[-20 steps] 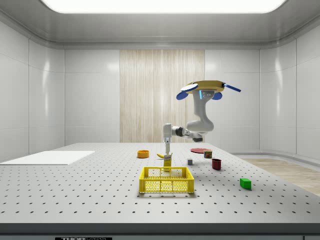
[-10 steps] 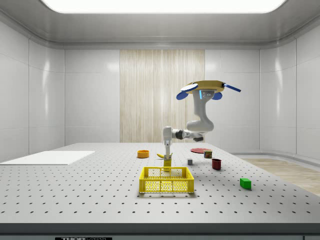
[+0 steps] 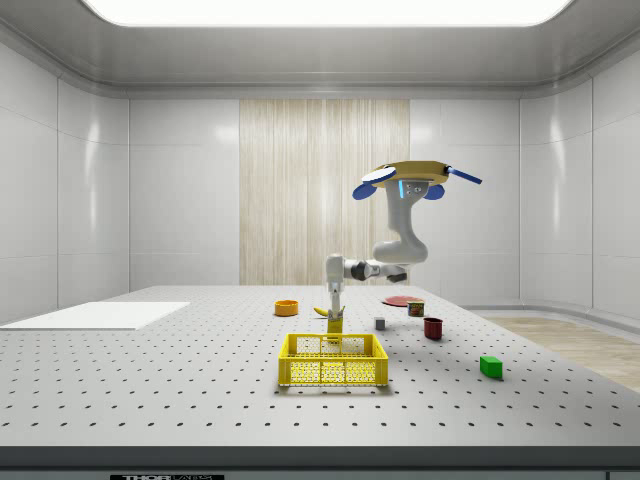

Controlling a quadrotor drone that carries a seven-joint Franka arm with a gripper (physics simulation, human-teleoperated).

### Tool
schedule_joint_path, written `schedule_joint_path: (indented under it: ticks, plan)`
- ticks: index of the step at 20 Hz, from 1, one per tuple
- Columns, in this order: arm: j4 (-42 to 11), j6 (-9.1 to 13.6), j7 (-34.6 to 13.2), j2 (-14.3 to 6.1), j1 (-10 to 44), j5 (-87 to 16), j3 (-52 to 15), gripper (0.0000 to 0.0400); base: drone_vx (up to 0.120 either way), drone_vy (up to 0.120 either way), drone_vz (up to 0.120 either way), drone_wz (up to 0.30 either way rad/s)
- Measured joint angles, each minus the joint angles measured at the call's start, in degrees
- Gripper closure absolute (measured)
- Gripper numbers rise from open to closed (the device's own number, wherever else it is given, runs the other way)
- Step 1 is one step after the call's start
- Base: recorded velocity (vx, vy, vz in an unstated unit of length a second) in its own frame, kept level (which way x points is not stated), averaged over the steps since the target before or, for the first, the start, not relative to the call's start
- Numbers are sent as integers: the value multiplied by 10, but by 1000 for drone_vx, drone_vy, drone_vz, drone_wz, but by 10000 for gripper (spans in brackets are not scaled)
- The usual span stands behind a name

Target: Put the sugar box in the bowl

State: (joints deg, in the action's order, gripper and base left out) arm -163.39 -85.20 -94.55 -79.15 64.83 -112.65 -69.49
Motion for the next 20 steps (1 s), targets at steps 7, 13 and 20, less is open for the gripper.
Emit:
schedule_joint_path:
  ticks: [7, 13, 20]
  plan:
    - [-3, 3, -6, -4, 2, 11, -13, 233, 0, 0, 0, 0]
    - [-12, 16, -35, -6, 5, 57, -60, 233, 53, -53, 93, 0]
    - [-15, 15, -52, -15, 9, 88, -90, 233, 120, -120, 120, 0]
